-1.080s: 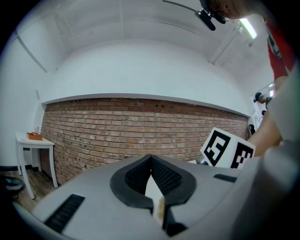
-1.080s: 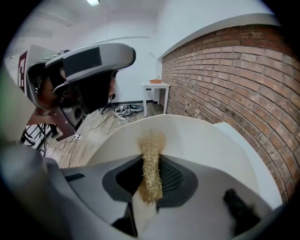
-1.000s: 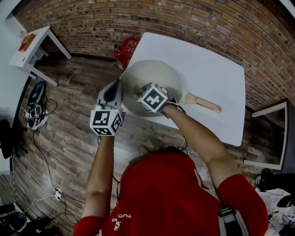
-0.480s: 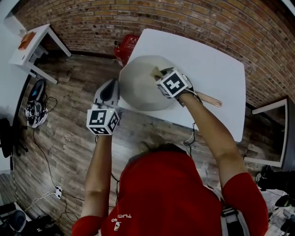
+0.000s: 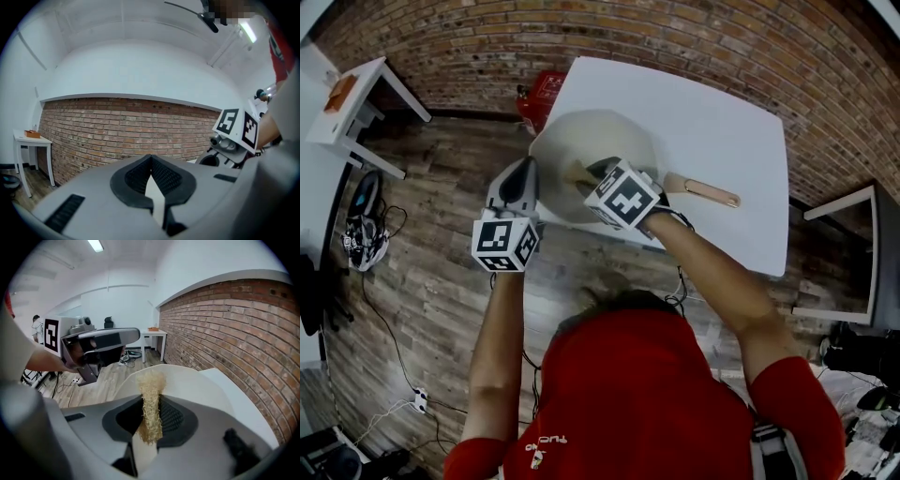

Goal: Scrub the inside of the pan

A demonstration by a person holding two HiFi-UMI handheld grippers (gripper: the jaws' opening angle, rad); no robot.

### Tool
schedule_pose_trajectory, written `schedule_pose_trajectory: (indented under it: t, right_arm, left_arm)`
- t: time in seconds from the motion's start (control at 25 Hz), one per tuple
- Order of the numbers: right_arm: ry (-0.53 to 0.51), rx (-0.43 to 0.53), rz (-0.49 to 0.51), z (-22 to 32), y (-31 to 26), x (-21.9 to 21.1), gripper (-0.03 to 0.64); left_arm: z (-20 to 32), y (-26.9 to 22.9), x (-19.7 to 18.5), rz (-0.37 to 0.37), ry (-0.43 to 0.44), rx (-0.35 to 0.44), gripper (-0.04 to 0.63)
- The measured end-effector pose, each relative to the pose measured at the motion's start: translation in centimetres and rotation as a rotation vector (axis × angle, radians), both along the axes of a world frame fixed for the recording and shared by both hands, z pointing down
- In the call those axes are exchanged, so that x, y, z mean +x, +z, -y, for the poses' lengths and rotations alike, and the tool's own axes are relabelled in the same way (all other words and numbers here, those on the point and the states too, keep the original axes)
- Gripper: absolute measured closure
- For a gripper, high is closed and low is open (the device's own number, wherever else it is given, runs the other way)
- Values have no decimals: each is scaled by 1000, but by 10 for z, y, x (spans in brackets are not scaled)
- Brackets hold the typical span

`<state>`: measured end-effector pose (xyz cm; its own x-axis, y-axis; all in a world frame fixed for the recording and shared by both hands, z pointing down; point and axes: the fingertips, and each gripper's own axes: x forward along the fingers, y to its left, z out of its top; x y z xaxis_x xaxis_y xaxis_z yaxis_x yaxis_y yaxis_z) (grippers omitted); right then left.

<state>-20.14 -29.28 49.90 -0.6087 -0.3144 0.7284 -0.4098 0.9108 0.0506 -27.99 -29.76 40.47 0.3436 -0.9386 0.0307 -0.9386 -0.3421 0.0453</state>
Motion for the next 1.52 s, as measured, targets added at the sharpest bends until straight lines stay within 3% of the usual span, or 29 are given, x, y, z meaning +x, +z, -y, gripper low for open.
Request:
schedule_pose_trajectory:
  t: [0.28,0.84,1.04,1.2,1.52]
  right_arm:
    - [-33,-36,-65,-20,21,8,529]
    - [155,39,-111,30,4,99,529]
    - [171,42,-79,34,-5,101,529]
    - [159,74,57,33,-34,73,529]
    - [136,336,565,45,-159,12,529]
  left_arm:
    - [0,-2,5,4,6,3,583]
    - [-3,-7,9,45,10,6,583]
    - [-4,-8,14,46,10,0,583]
    - [-3,-19,19,30,10,21,583]
    - [13,-83,28,-12,4,140,583]
